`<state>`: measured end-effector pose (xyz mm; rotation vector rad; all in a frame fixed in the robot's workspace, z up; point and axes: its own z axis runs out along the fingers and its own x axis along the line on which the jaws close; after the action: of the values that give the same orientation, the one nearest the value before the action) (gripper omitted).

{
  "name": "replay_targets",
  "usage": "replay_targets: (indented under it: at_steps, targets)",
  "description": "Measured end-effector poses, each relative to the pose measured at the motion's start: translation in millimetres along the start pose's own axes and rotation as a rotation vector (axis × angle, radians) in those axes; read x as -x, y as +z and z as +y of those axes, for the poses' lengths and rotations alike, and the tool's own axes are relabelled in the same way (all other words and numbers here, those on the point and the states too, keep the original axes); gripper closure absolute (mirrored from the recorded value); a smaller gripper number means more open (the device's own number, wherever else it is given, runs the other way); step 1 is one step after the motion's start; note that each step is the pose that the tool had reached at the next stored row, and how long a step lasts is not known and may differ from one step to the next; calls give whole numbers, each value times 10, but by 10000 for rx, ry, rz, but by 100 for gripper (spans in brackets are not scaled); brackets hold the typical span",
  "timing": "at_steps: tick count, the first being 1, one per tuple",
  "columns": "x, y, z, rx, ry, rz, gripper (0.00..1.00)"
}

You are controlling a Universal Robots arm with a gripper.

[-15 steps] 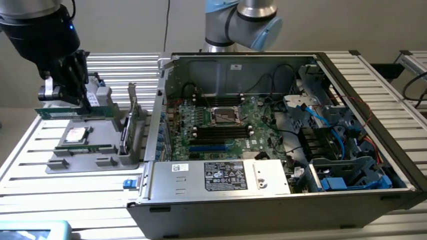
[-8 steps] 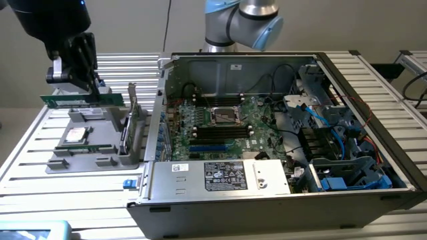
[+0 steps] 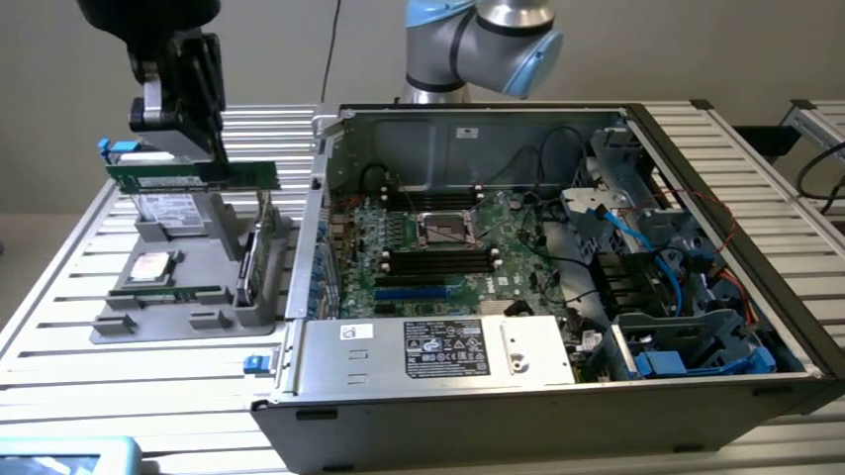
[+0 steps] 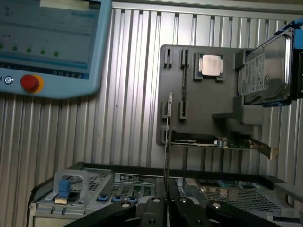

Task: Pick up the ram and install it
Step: 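Pick up the ram and move it above insertion slot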

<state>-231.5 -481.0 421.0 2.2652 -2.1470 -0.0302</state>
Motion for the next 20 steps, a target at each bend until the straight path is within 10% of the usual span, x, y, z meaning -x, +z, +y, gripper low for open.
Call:
replay_targets:
  at_steps: [20]
  targets:
    - [-50, -7, -908, 2, -2, 1, 87]
